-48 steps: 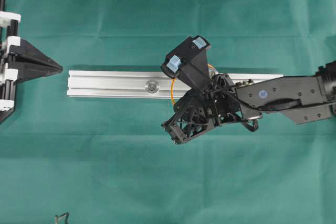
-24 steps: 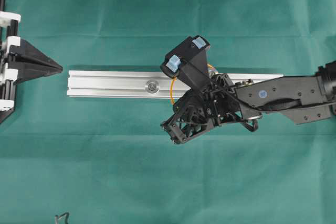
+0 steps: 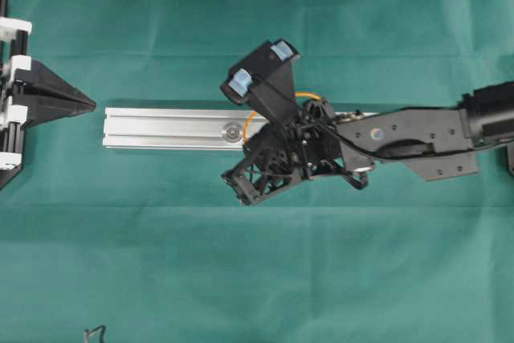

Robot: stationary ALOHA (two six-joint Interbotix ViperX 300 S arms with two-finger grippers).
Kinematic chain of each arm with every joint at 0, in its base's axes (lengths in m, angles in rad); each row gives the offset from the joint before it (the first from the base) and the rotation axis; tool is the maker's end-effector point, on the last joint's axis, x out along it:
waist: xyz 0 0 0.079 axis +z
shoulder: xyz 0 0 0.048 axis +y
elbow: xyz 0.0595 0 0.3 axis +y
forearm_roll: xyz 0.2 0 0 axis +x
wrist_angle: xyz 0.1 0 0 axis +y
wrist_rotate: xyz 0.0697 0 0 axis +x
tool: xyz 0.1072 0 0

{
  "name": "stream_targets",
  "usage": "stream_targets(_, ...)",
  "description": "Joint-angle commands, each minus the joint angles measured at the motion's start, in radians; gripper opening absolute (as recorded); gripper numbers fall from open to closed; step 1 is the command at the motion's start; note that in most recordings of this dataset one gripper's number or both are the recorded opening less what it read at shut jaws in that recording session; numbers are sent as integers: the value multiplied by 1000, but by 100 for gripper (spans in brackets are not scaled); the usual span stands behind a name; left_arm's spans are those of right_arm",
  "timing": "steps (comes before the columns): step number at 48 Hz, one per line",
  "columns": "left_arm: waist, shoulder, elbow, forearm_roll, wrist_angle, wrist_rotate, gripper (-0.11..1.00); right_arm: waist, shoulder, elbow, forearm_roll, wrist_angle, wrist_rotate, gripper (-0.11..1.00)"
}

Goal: Hook the rubber onto the shaft.
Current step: 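Rotate the right gripper and pull the band leftward toward the left knob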

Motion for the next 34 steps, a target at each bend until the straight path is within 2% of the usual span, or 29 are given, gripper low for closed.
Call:
stream_targets(1,-2,8,-32,2,-5,0,0,-8,-9,-37,-17,-5,0,7)
stream_targets(7,0,8,-32,2,-5,0,0,-14,3,-46,-35,-12,0,7)
stream_targets(34,0,8,-32,2,-5,0,0,-26,46,-64,-35,-80,0,7)
